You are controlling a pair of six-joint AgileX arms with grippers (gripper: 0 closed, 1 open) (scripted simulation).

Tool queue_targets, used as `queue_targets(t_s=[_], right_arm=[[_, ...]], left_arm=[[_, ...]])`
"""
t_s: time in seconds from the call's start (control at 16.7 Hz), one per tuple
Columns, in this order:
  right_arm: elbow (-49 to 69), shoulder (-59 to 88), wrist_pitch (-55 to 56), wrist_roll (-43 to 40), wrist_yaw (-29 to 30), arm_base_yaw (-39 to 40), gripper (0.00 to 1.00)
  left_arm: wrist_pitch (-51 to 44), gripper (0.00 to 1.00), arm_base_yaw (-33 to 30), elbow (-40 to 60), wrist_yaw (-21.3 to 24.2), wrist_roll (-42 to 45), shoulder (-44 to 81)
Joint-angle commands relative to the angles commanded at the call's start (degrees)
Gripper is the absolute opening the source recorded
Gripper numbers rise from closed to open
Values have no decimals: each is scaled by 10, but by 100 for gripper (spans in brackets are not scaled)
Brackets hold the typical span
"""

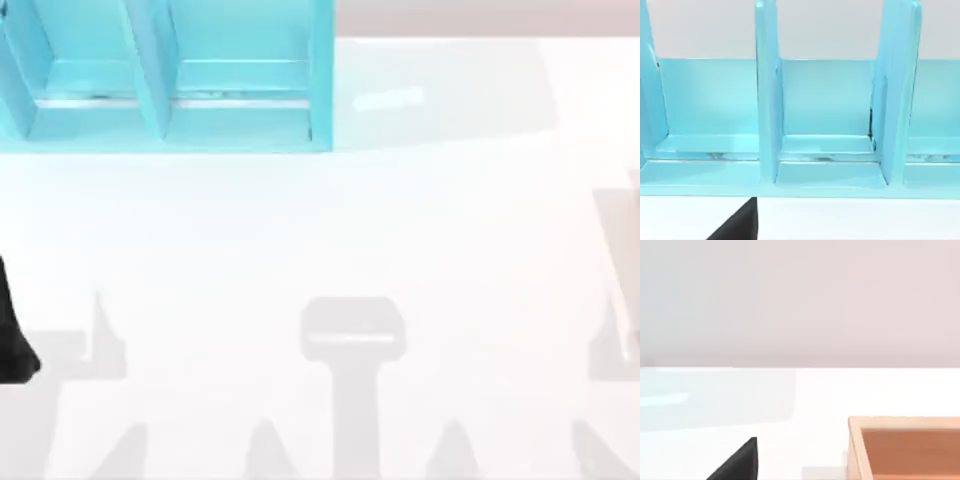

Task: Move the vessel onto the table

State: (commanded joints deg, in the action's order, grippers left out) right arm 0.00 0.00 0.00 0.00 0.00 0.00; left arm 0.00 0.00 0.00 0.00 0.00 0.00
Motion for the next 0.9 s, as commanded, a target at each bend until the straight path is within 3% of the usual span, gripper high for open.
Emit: queue_targets(t_s=[0.42,0.9], right_arm=[[90,93,-91,-49,1,-52,100],[412,504,-420,-213,2,-220,100]], left_arm=[[0,100,0,0,0,0,0],[0,100,0,0,0,0,0]])
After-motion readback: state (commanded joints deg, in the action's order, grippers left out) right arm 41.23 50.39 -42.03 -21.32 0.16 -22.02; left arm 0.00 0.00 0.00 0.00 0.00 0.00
